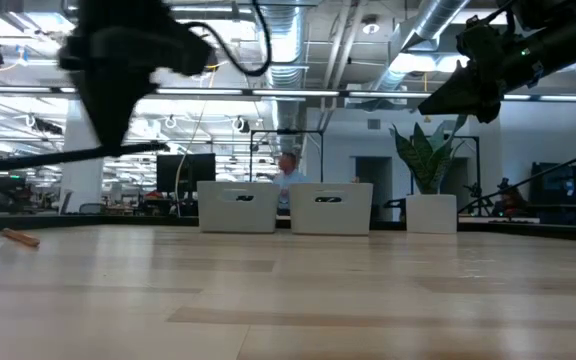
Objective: Sort pens & pencils
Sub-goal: Put the black pen into the left gray bin
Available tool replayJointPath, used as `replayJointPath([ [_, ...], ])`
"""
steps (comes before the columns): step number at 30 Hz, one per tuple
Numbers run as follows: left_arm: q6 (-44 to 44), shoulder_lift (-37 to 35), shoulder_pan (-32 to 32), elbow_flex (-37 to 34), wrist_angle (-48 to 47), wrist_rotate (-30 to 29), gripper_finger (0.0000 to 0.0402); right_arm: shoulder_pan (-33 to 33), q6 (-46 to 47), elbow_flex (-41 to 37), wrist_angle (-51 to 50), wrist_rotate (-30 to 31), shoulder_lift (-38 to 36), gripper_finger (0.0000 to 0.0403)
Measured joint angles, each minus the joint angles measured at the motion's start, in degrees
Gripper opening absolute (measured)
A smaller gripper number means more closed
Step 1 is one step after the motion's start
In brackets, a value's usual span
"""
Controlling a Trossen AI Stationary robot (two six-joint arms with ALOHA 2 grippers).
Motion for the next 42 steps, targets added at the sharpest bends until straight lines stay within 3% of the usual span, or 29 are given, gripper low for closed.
replayJointPath([
  [11, 17.00, -0.11, 13.72, 10.45, -1.30, -11.24, 0.0037, 0.02, 0.02, 0.00, 0.00, -0.02, -0.01, 0.0066],
  [20, 31.79, -0.13, 27.50, 15.63, 5.52, -14.05, 0.0037, 0.02, 0.02, 0.00, 0.00, -0.02, -0.01, 0.0066],
  [26, 39.85, -0.15, 35.93, 16.01, 13.69, -7.51, 0.0038, 0.02, 0.04, 0.00, 0.00, -0.02, -0.01, 0.0066],
  [34, 43.01, -0.14, 45.28, 16.04, 17.30, -1.96, 0.0038, 0.02, 0.04, 0.00, 0.00, -0.02, -0.01, 0.0066],
  [38, 44.63, -0.07, 48.23, 16.04, 19.03, 3.75, 0.0038, 0.02, 0.04, 0.00, 0.00, -0.02, -0.01, 0.0066],
  [42, 48.40, -0.07, 49.48, 16.04, 21.49, 3.93, 0.0038, 0.02, 0.04, 0.00, -0.02, -0.02, -0.01, 0.0066],
])
